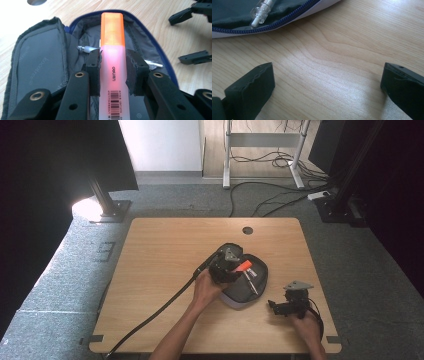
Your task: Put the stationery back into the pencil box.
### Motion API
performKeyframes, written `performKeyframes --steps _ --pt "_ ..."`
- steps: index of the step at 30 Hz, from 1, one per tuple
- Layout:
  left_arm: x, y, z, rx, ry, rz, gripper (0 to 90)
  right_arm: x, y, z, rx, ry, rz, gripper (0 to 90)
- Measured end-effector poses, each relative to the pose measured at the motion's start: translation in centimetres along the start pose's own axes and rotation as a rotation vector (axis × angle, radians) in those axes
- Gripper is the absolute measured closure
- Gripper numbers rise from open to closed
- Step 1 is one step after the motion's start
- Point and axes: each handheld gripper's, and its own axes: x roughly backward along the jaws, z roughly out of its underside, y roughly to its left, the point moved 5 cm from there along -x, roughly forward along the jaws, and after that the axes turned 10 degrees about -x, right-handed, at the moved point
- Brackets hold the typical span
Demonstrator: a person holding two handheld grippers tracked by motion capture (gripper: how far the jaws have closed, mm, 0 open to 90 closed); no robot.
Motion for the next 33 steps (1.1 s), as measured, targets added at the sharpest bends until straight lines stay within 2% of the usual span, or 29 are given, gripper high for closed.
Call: performKeyframes --steps 14,22,30,33 --pt "-3.0 0.3 1.5 0.008 0.047 -0.020 66.5 0.0 0.0 0.0 0.001 0.000 0.000 0.0" --pt "-3.8 0.1 1.9 0.005 0.057 -0.018 66.4 0.0 0.0 0.0 0.000 0.001 0.000 0.0" --pt "-4.7 -0.1 2.7 -0.005 0.089 -0.015 66.1 0.0 0.0 0.0 0.000 0.001 0.000 0.0" --pt "-4.7 -0.2 2.6 0.002 0.088 -0.002 65.8 0.0 0.0 0.0 0.000 0.001 0.000 0.0"
